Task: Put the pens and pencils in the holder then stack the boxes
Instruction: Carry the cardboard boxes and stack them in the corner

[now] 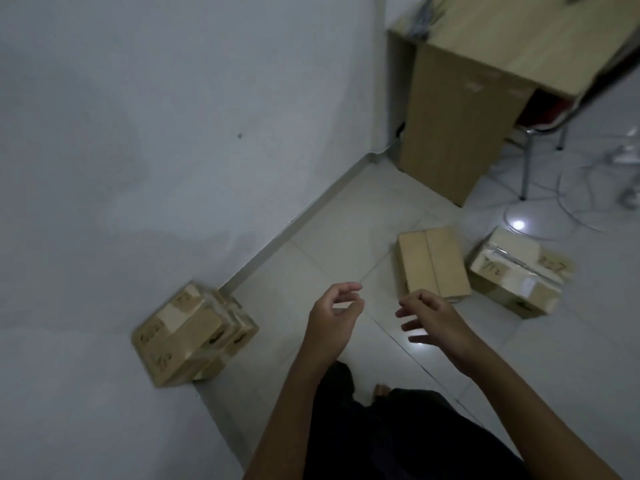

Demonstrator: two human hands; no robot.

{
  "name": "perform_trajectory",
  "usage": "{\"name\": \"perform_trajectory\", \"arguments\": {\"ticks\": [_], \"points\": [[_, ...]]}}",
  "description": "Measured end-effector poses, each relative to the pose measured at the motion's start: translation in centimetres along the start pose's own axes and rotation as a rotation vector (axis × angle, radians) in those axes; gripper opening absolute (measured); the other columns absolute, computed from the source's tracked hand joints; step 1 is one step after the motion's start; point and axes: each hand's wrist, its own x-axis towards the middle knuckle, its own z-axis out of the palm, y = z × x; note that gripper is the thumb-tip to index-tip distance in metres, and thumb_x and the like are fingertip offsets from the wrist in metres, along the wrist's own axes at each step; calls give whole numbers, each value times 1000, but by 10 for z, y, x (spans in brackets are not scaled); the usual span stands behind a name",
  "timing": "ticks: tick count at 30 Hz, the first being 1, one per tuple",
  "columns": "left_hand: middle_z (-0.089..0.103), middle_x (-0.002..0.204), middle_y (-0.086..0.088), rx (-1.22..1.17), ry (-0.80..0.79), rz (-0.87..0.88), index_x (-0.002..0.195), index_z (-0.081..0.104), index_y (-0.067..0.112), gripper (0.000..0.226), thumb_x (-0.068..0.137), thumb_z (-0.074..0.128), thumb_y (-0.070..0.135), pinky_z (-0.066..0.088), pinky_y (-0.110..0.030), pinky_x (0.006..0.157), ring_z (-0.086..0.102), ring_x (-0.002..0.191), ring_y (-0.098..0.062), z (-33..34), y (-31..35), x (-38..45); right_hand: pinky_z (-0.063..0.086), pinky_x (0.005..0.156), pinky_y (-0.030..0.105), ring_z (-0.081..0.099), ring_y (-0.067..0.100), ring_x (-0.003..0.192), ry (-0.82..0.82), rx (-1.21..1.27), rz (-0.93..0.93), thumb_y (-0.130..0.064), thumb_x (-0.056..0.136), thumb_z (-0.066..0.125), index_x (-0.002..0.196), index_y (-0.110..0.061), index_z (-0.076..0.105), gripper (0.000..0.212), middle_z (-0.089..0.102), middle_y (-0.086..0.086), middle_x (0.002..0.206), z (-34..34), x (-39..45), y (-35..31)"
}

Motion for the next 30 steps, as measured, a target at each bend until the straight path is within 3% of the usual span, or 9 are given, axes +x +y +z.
{"name": "perform_trajectory", "arguments": {"ticks": [2, 6, 12, 17, 20, 25, 30], "points": [[65, 110, 13, 43, -73, 4, 108, 67, 38, 21, 93, 64, 24, 46, -9, 61, 62, 76, -4, 22, 9, 9, 55, 79, 40, 66, 28, 90, 53, 35, 34, -33, 93, 57, 95, -13, 64, 21, 70, 9, 102, -27, 2, 8], [60, 119, 14, 140, -209, 9, 118, 65, 32, 26, 94, 63, 21, 42, 0, 63, 63, 91, -3, 61, 23, 40, 55, 83, 43, 66, 29, 93, 166, 116, 105, -32, 93, 57, 100, -12, 63, 22, 69, 8, 103, -77, 14, 21], [57, 127, 7, 247, -300, 3, 129, 61, 29, 36, 94, 62, 19, 38, -3, 68, 53, 96, 9, 133, 47, 117, 55, 82, 42, 65, 28, 91, 293, 183, 200, -31, 93, 56, 104, -10, 63, 24, 68, 10, 104, -152, 47, 22], [57, 129, 2, 305, -366, -23, 129, 60, 28, 38, 92, 62, 21, 40, -15, 76, 54, 115, -12, 189, 75, 162, 55, 80, 42, 65, 28, 92, 330, 182, 256, -30, 93, 55, 102, -13, 63, 21, 67, 10, 103, -201, 62, 10], [58, 129, 2, 297, -396, -61, 127, 61, 30, 37, 91, 63, 21, 40, -13, 68, 56, 108, -11, 225, 88, 182, 56, 79, 42, 64, 28, 90, 367, 207, 286, -29, 94, 55, 102, -12, 63, 21, 67, 11, 103, -233, 73, 5], [56, 129, 1, 357, -463, -69, 132, 58, 28, 40, 93, 62, 22, 42, -21, 73, 55, 107, -12, 285, 105, 210, 55, 78, 42, 63, 25, 83, 484, 261, 293, -28, 93, 55, 104, -10, 62, 22, 67, 12, 102, -293, 88, 3], [56, 127, 2, 449, -486, -73, 133, 57, 28, 41, 92, 61, 22, 42, -18, 68, 55, 100, -11, 342, 113, 226, 54, 72, 39, 60, 23, 80, 562, 267, 288, -26, 92, 55, 102, -8, 62, 21, 67, 10, 98, -349, 101, 7]]}}
